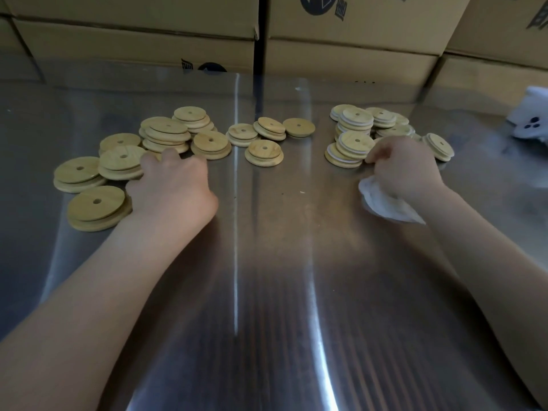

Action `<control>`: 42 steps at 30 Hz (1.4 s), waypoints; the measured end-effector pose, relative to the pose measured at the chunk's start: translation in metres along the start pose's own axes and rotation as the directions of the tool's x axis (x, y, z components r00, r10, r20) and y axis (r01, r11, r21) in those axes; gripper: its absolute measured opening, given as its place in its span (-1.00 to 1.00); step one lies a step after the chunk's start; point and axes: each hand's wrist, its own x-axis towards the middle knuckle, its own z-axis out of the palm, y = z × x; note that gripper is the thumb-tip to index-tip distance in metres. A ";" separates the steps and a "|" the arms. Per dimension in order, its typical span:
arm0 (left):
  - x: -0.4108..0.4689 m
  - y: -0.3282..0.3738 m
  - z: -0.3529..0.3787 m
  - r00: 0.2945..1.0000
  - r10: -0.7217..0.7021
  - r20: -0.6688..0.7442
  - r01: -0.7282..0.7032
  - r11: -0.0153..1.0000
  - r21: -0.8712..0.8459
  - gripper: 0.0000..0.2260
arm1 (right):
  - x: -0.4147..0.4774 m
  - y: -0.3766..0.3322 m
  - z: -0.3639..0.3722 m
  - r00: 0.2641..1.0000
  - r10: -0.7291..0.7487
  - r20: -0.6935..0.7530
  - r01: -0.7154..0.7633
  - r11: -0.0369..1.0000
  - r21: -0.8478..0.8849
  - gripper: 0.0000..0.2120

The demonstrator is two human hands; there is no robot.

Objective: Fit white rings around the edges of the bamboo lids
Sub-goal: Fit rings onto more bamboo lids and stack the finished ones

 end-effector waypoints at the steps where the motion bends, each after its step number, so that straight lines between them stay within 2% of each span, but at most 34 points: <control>1: 0.000 0.000 0.001 1.000 0.011 -0.008 -0.011 1.000 -0.017 -0.63 | 0.002 0.005 -0.003 0.998 0.035 0.055 -0.036 0.999 0.023 -0.70; 4: -0.001 0.001 0.004 0.996 0.074 -0.054 -0.077 0.995 -0.055 -0.62 | 0.005 0.013 -0.009 0.984 0.020 0.175 -0.037 0.995 0.096 -0.71; 10: -0.003 0.009 0.016 0.955 0.248 -0.164 -0.280 0.936 -0.213 -0.59 | 0.006 0.020 -0.018 0.946 -0.061 0.317 0.013 0.988 0.152 -0.81; 17: -0.004 0.020 0.026 0.872 0.456 -0.178 -0.488 0.786 -0.380 -0.54 | 0.009 0.025 -0.016 0.946 -0.117 0.302 0.081 0.988 0.128 -0.87; 19: -0.004 0.022 0.028 0.875 0.451 -0.177 -0.483 0.782 -0.393 -0.48 | 0.009 0.025 -0.016 0.944 -0.138 0.300 0.101 0.986 0.135 -0.88; 21: -0.002 0.022 0.030 0.904 0.409 -0.127 -0.425 0.821 -0.382 -0.37 | 0.007 0.024 -0.016 0.944 -0.149 0.295 0.106 0.982 0.156 -0.90; 24: 0.002 0.020 0.033 0.942 0.334 -0.028 -0.330 0.910 -0.251 -0.26 | 0.005 0.023 -0.016 0.954 -0.169 0.248 0.110 0.965 0.237 -0.90; 31: 0.001 0.024 0.033 0.944 0.317 -0.089 -0.327 0.869 -0.370 -0.42 | 0.005 0.020 -0.016 0.968 -0.223 0.112 0.156 0.891 0.426 -0.86; 35: -0.001 0.025 0.030 0.931 0.320 -0.175 -0.362 0.747 -0.557 -0.50 | 0.004 0.017 -0.017 0.969 -0.247 0.005 0.209 0.831 0.516 -0.84; 39: -0.003 0.025 0.028 0.931 0.300 -0.207 -0.345 0.537 -0.770 -0.48 | 0.001 0.008 -0.018 0.965 -0.261 -0.021 0.206 0.708 0.675 -0.79; 42: -0.004 0.026 0.028 0.935 0.313 -0.166 -0.278 0.359 -0.891 -0.48 | -0.005 -0.002 -0.018 0.963 -0.270 0.025 0.153 0.617 0.772 -0.81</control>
